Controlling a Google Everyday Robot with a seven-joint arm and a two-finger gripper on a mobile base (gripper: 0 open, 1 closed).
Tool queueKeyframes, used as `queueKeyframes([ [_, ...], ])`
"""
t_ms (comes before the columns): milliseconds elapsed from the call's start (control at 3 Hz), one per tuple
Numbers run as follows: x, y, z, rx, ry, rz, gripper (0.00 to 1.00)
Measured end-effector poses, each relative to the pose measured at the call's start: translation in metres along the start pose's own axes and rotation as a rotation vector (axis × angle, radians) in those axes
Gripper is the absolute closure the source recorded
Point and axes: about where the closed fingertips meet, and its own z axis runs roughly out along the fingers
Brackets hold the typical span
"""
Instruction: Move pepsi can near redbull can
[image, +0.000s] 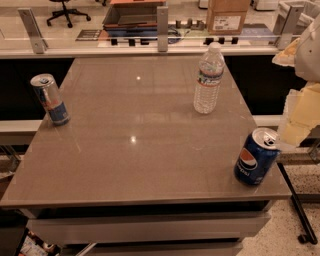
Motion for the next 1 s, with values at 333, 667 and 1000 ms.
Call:
queueKeyframes([
  [333, 0.0, 0.0, 0.0, 0.0, 0.0, 0.0, 0.0],
  [667, 0.007, -0.002, -0.002, -0.015, -0.06, 0.006, 0.0],
  [1000, 0.028, -0.006, -0.002, -0.044, -0.176, 0.024, 0.0],
])
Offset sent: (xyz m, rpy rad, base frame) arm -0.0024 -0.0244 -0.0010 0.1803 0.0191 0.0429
